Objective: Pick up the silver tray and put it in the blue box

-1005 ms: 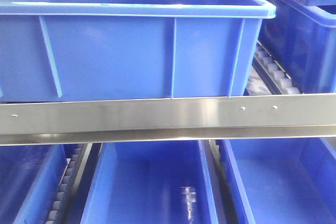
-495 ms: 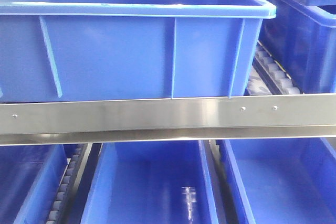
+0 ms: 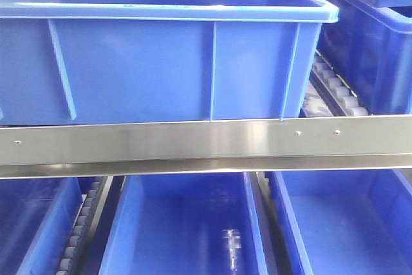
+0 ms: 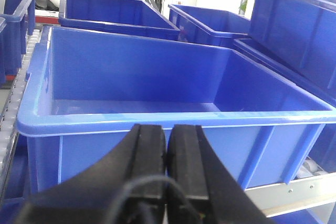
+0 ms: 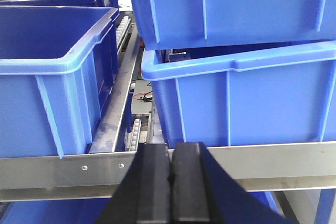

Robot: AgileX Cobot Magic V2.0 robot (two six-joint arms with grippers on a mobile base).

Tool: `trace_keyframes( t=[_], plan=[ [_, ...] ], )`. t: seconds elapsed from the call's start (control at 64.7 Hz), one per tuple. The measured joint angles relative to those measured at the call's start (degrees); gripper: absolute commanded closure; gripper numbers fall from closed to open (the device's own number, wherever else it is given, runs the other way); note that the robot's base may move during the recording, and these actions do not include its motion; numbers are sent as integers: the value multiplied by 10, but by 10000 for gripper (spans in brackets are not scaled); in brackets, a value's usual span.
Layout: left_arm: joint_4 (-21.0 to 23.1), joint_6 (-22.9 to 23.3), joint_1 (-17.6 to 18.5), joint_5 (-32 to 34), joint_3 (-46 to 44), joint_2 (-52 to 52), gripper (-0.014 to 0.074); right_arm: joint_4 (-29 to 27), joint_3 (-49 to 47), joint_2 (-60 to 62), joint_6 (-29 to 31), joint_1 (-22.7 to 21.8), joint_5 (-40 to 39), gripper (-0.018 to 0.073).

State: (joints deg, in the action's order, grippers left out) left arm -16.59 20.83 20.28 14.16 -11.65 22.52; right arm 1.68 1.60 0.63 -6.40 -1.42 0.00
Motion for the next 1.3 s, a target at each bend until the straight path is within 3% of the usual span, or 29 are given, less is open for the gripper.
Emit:
trace_keyframes(
  t=[0.108,0.263,0.433,0.525,0.665,0.788,1.298],
  plan=[
    [0,0,-5,-13,1,-1,602,0,0,0,0,0,0,510],
    [1,-15,-43,-78,7,-39,602,0,0,0,0,0,0,510],
    [102,-163,-81,-177,24,-146,602,0,0,0,0,0,0,510],
    [138,-196,-101,-187,58,-196,602,0,0,0,0,0,0,510],
    [166,-204,-141,-184,110,-229,602,0,0,0,0,0,0,510],
    [170,-199,-168,-135,134,-230,602,0,0,0,0,0,0,510],
    [158,-181,-169,-119,134,-231,602,0,0,0,0,0,0,510]
  ],
)
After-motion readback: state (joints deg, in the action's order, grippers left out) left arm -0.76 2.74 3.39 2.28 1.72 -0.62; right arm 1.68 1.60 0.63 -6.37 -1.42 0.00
